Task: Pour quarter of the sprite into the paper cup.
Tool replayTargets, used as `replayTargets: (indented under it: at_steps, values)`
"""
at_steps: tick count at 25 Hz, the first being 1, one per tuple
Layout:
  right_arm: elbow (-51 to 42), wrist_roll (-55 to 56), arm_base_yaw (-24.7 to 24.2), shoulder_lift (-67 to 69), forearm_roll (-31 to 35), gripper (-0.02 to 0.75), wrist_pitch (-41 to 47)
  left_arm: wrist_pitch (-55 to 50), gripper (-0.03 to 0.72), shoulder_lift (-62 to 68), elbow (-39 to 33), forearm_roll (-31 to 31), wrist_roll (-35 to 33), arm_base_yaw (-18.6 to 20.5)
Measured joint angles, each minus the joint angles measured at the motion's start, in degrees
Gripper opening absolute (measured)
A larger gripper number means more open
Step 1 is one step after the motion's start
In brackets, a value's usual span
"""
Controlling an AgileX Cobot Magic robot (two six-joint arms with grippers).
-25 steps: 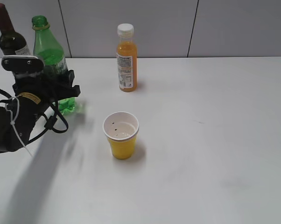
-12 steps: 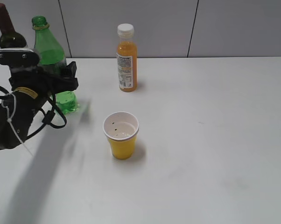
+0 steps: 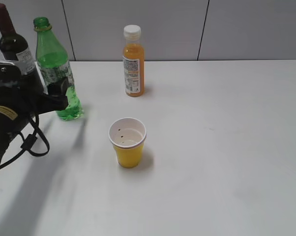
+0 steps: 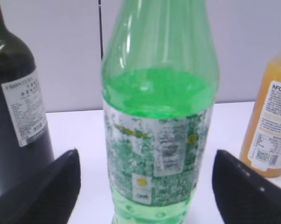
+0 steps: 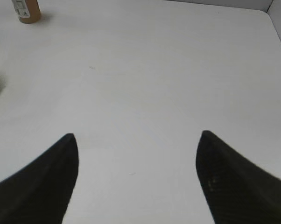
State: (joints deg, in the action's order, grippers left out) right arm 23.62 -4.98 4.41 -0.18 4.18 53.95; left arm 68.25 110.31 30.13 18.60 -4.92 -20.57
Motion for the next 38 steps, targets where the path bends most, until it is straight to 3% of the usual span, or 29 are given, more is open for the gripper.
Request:
replayTargets:
  at_steps: [8,14,20,25,32,38]
  values:
    - [0.00,0.00,0.00,0.00,0.00,0.592,0.00,-5.07,0.653,-10.02,-5.45,0.53,-5.75,0.00]
    - [0.00,0.00,0.00,0.00,0.00,0.592,0.00,-20.23,0.645,-20.12,-5.63,1.42,-12.56,0.00]
    - [0.00,0.00,0.00,0.00,0.00,0.592,0.00,-31.68,0.638,-28.46,-5.69,7.39,-22.50,0.00]
    - [0.00,0.00,0.00,0.00,0.00,0.592,0.00,-42.89,0.629,-35.48,-5.69,10.53,-24.70,0.86]
    - [0.00,0.00,0.00,0.00,0.00,0.592,0.00,-60.55,0.617,-41.44,-4.76,8.11,-25.51,8.53]
    - [0.00,0.00,0.00,0.00,0.00,0.592,0.00,-76.89,0.603,-41.89,2.47,6.21,-25.45,15.16]
